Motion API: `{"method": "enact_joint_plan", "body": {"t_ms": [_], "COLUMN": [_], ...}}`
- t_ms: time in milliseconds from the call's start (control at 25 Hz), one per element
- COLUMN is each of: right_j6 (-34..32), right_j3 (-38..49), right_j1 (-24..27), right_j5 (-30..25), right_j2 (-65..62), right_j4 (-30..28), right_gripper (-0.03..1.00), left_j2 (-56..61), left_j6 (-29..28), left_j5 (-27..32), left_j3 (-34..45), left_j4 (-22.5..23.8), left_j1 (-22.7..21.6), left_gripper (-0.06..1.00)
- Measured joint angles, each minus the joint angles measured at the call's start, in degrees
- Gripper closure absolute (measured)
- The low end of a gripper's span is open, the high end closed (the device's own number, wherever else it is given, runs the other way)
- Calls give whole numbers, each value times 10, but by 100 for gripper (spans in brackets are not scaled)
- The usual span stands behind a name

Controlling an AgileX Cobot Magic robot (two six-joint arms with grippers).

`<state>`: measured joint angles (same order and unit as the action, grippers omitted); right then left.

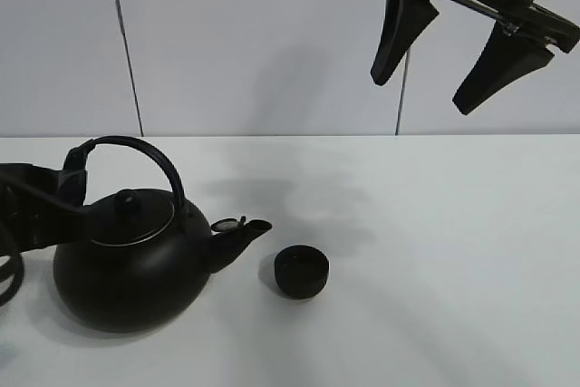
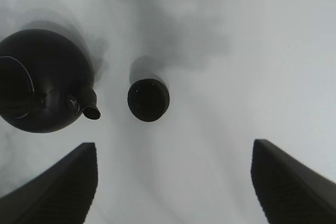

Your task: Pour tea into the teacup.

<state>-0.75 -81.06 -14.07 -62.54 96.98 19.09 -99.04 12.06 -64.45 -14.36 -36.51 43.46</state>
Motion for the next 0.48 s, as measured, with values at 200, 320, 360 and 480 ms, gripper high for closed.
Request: {"method": "enact_joint_plan", "body": {"t_ms": [200,320,360,480], "right_j6": [0,0,0,0], "right_j3": [0,0,0,0], "right_j1": [0,0,0,0], "right_j5": [3,5,5,5], "right_j2": [0,0,0,0], "right_j4": [0,0,0,0], "right_gripper": [41,41,41,41], "left_j2": [47,84,98,146], "left_j6": [-63,-82,-84,-86], "left_j5": [-6,-6,-6,-6], "left_j3": [58,76,78,70], "left_j4": [40,59,61,66], "left_j1": [0,0,0,0], "left_gripper": [58,58,58,58]}}
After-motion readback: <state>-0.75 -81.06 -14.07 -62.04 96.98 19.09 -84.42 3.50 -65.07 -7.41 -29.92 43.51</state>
